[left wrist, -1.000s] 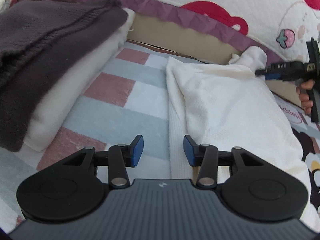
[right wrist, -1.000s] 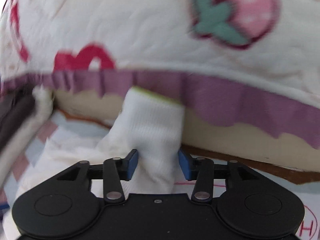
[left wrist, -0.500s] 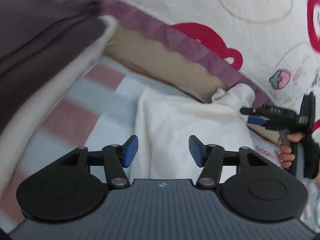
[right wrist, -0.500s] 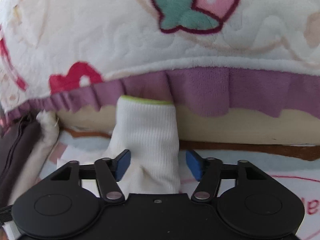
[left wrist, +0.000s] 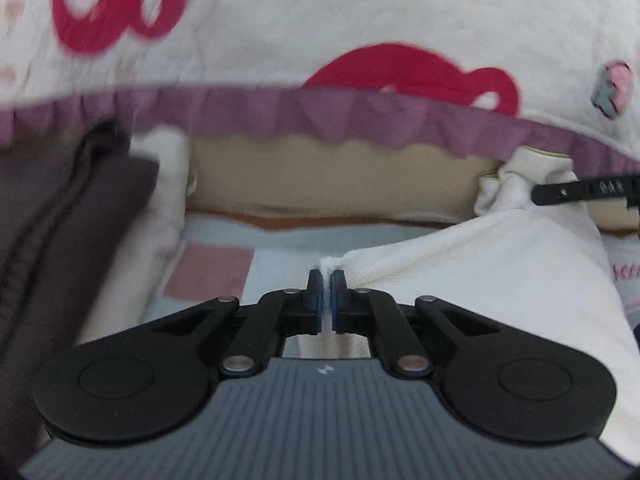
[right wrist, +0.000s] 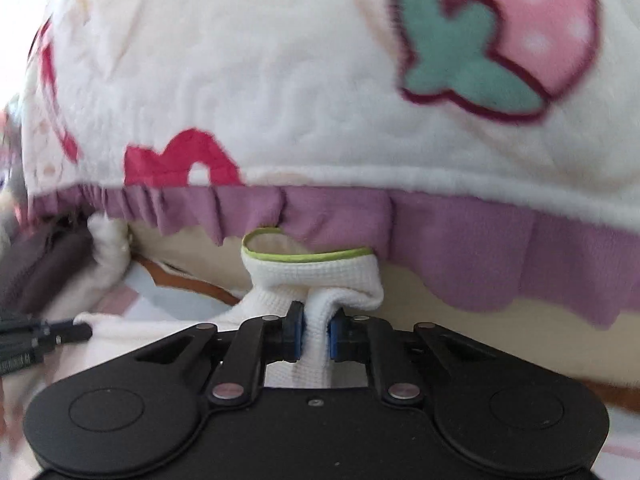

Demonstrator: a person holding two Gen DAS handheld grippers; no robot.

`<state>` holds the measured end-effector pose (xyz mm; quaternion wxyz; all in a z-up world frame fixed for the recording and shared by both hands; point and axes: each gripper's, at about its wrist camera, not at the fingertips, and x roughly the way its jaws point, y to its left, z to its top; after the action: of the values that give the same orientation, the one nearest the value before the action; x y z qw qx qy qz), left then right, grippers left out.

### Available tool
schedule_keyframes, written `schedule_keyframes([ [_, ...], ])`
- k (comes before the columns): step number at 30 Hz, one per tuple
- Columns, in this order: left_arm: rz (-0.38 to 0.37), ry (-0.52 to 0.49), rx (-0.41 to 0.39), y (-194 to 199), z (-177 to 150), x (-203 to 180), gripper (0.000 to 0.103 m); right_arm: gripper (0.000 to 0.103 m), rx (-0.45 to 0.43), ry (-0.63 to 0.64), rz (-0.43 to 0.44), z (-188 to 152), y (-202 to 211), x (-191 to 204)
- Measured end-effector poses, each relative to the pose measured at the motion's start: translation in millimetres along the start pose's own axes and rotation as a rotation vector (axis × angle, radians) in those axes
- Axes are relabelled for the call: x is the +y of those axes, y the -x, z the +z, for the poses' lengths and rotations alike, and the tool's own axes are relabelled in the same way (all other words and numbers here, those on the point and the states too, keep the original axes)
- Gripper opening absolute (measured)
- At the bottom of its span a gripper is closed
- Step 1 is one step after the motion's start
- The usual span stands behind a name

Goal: Fold clothes
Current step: 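Pinch the cuff with the right gripper while the left gripper pinches the bundle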

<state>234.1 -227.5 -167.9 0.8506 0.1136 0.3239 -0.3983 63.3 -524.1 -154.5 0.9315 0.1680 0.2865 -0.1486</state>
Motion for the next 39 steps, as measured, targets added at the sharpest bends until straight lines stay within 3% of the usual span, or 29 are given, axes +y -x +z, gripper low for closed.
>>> schedule_keyframes([
  [2, 0.018, 0.019, 0.032, -8, -8, 4, 0.006, 0.020, 0.031, 0.056, -0.072, -2, -10, 6],
  [3, 0.033, 0.027, 0.036, -7, -12, 5, 0.011, 0.030, 0.043, 0.080, -0.111, -2, -14, 9],
  [5, 0.078, 0.048, 0.018, 4, -14, 6, 0.012, 0.039, 0.042, 0.086, -0.151, -4, -11, 13],
  [7, 0.096, 0.073, -0.003, 25, -14, 10, 0.039, 0.049, 0.038, 0.054, -0.162, -6, -4, 13],
  [9, 0.059, 0.157, -0.027, 53, -21, 18, 0.045, 0.057, 0.025, -0.013, -0.165, -8, 9, 6],
  [11, -0.041, 0.264, -0.023, 79, -33, 26, 0.045, 0.057, 0.038, -0.149, -0.113, -17, 25, -11],
  [13, -0.134, 0.310, 0.016, 96, -48, 28, 0.047, 0.057, 0.068, -0.285, -0.030, -31, 39, -24],
  [17, -0.202, 0.247, 0.124, 109, -67, 11, 0.056, 0.057, 0.119, -0.427, 0.091, -63, 54, -34],
  [19, -0.188, 0.207, 0.156, 108, -74, 1, 0.059, 0.058, 0.139, -0.480, 0.139, -75, 60, -34],
  [20, -0.168, 0.182, 0.178, 106, -79, -3, 0.058, 0.058, 0.148, -0.495, 0.155, -80, 62, -32],
  [21, -0.148, 0.156, 0.199, 104, -83, -8, 0.045, 0.059, 0.158, -0.500, 0.168, -84, 62, -28],
  [22, -0.128, 0.124, 0.207, 103, -88, -12, 0.010, 0.059, 0.164, -0.494, 0.178, -87, 62, -22],
  [23, -0.127, 0.109, 0.198, 104, -92, -13, 0.009, 0.060, 0.163, -0.470, 0.184, -87, 61, -15],
  [24, -0.147, 0.142, 0.176, 107, -96, -8, 0.009, 0.053, 0.155, -0.428, 0.186, -86, 59, -5],
  [26, -0.161, 0.256, 0.151, 114, -101, 11, 0.008, 0.027, 0.150, -0.318, 0.144, -83, 57, 10],
  [27, -0.147, 0.283, 0.140, 118, -104, 19, 0.008, 0.027, 0.147, -0.284, 0.121, -81, 57, 14],
  [33, -0.079, 0.212, 0.129, 121, -111, 12, 0.008, 0.022, 0.084, -0.219, 0.031, -77, 52, 19],
  [37, -0.103, 0.229, 0.144, 117, -112, 13, 0.009, 0.022, 0.075, -0.253, 0.017, -72, 55, 12],
  [39, -0.120, 0.257, 0.149, 117, -113, 19, 0.010, 0.040, 0.106, -0.326, 0.055, -77, 63, 9],
])
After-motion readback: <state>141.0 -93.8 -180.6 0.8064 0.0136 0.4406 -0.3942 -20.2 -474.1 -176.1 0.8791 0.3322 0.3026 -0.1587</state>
